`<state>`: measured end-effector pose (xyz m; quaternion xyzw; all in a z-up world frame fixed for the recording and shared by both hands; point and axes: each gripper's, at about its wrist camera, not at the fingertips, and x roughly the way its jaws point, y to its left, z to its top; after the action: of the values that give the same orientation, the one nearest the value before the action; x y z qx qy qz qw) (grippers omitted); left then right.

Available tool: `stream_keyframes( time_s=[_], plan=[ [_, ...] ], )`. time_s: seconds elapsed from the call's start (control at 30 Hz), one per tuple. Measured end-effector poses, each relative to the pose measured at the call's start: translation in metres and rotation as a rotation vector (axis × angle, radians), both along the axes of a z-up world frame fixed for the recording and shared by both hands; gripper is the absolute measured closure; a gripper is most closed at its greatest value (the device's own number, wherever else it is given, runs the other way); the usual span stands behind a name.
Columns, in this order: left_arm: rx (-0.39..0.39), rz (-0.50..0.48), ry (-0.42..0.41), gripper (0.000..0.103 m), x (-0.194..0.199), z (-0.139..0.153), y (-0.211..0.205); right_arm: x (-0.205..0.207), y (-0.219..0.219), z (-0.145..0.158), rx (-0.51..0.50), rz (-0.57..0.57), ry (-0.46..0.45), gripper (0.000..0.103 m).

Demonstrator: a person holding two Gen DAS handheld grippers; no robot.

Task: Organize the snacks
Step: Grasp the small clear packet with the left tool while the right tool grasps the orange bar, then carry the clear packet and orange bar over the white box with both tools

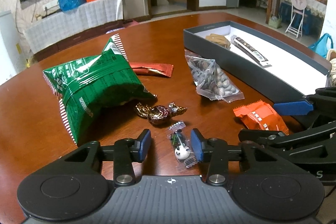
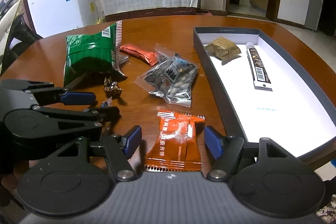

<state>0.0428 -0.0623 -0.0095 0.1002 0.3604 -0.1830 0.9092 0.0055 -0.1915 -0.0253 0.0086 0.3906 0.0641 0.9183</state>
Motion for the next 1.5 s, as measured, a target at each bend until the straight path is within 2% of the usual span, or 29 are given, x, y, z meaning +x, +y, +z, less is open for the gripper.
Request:
stream_keyframes(
  time_s=[0.27, 0.33, 0.47, 0.97, 1.5],
  plan=[
    [0.017, -0.014, -0.016, 0.07, -0.003, 0.0, -0.004, 0.0, 0.005, -0.004, -0.031, 0.01, -0.002, 0.036],
    [0.028, -0.025, -0.026, 0.073, -0.005, -0.001, -0.006, 0.001, 0.005, -0.004, -0.043, 0.008, -0.007, 0.04],
    [0.05, -0.041, -0.044, 0.075, -0.007, -0.001, -0.01, 0.001, 0.007, -0.004, -0.061, 0.016, -0.02, 0.059],
    [0.031, -0.051, -0.038, 0.083, -0.007, -0.001, -0.007, -0.001, 0.006, -0.005, -0.039, 0.028, -0.028, 0.063],
    [0.018, -0.043, -0.124, 0.084, -0.018, 0.025, -0.016, -0.011, -0.004, 0.02, -0.003, -0.009, -0.198, 0.064]
  ],
)
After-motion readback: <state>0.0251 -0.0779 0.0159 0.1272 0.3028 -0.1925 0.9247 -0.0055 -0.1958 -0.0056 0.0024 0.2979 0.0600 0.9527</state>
